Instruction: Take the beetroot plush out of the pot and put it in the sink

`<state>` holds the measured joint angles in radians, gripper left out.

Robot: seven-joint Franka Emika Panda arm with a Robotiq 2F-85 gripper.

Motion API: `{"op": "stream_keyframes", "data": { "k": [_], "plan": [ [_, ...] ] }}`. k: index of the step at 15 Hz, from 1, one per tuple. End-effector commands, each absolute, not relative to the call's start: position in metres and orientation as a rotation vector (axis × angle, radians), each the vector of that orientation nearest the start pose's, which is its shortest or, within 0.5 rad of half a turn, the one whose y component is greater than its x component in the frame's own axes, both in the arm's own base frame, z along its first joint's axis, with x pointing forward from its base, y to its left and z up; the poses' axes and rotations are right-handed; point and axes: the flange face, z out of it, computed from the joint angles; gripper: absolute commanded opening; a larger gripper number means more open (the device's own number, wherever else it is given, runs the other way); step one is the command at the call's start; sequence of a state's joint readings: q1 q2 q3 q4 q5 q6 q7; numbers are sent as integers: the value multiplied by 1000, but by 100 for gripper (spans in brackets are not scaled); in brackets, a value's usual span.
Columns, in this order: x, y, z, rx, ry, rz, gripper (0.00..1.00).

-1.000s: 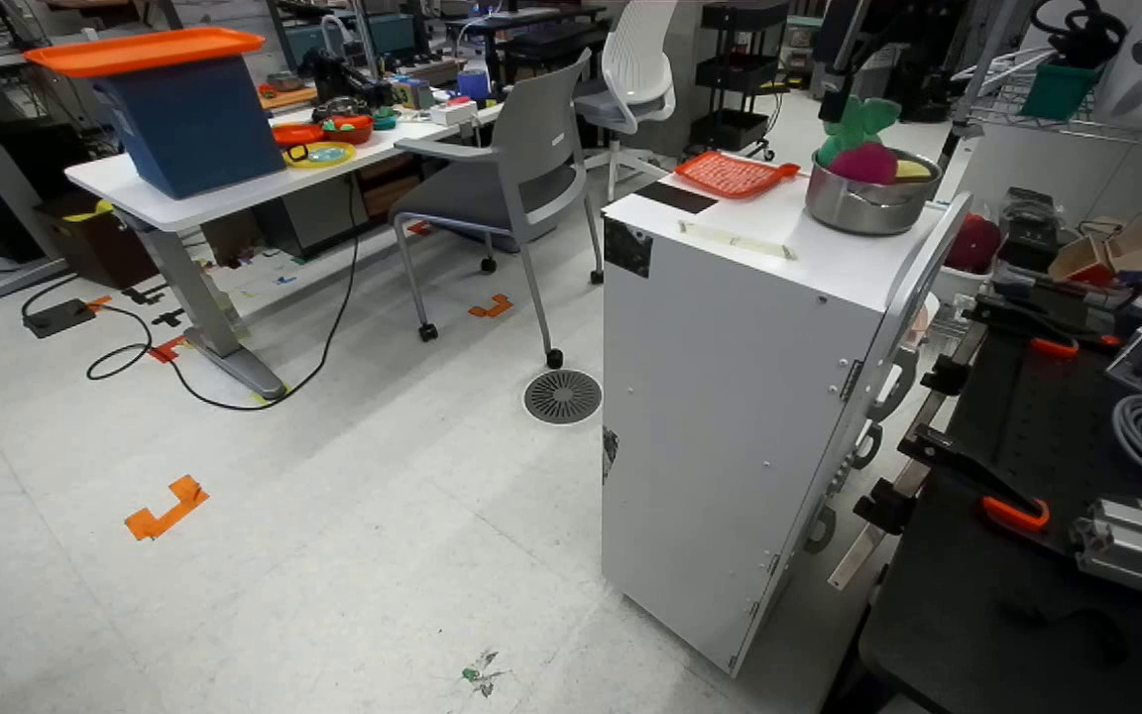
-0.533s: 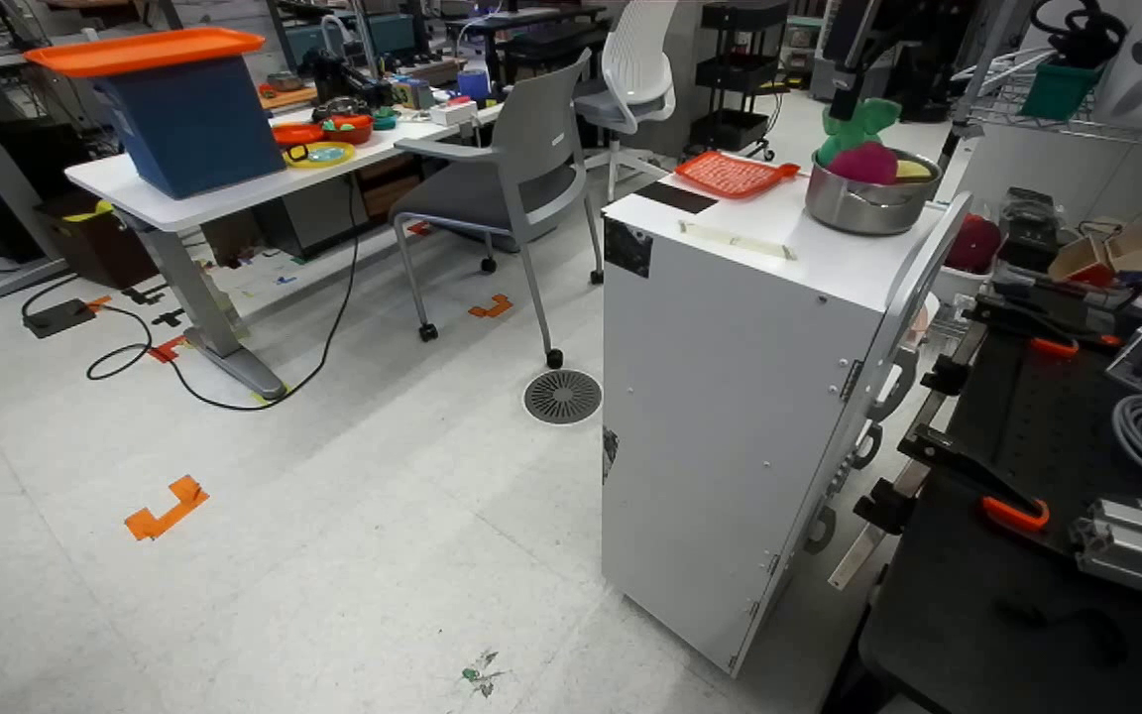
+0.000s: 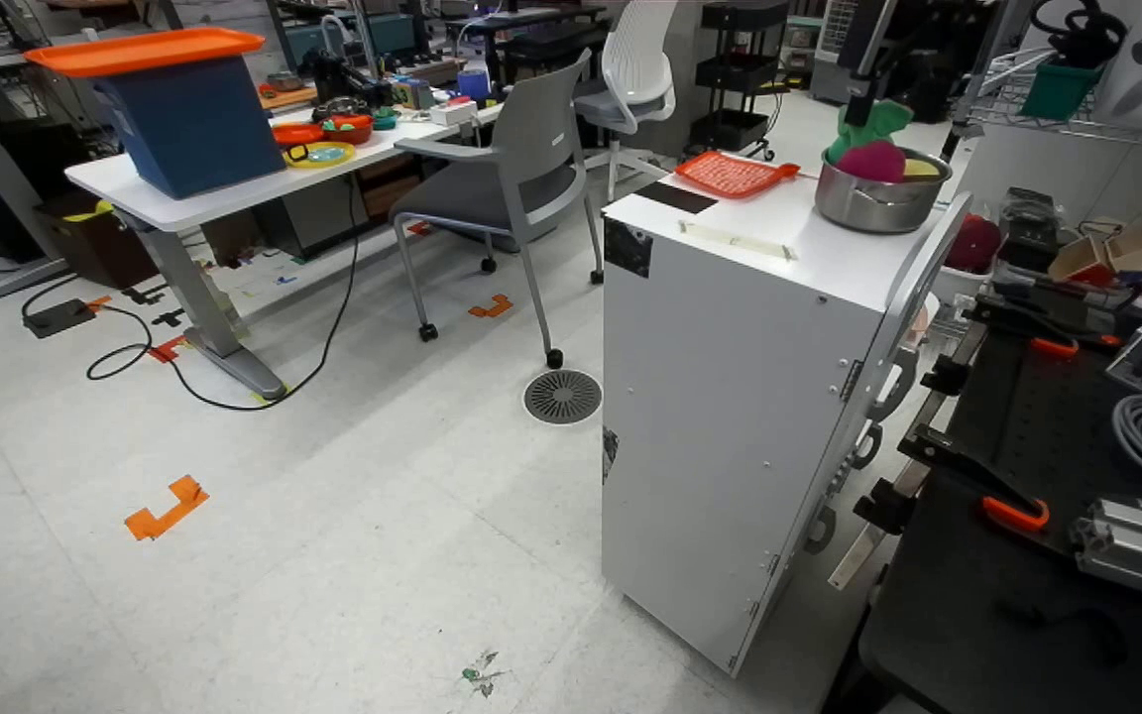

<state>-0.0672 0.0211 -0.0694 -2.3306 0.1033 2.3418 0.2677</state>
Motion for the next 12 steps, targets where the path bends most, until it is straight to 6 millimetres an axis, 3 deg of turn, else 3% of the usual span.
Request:
{"op": "stream_keyframes", "data": {
  "k": [1,7,8,9,11,12],
  "plan": [
    [500,-72,327,-2982,769,37,100],
    [499,-71,325,-2980,775,37,100],
    [499,-71,326,-2980,774,34,94],
    [499,-71,326,-2979,771,33,74],
    [499,-70,326,-2978,765,35,68],
    [499,-70,326,-2978,762,34,60]
  ]
}}
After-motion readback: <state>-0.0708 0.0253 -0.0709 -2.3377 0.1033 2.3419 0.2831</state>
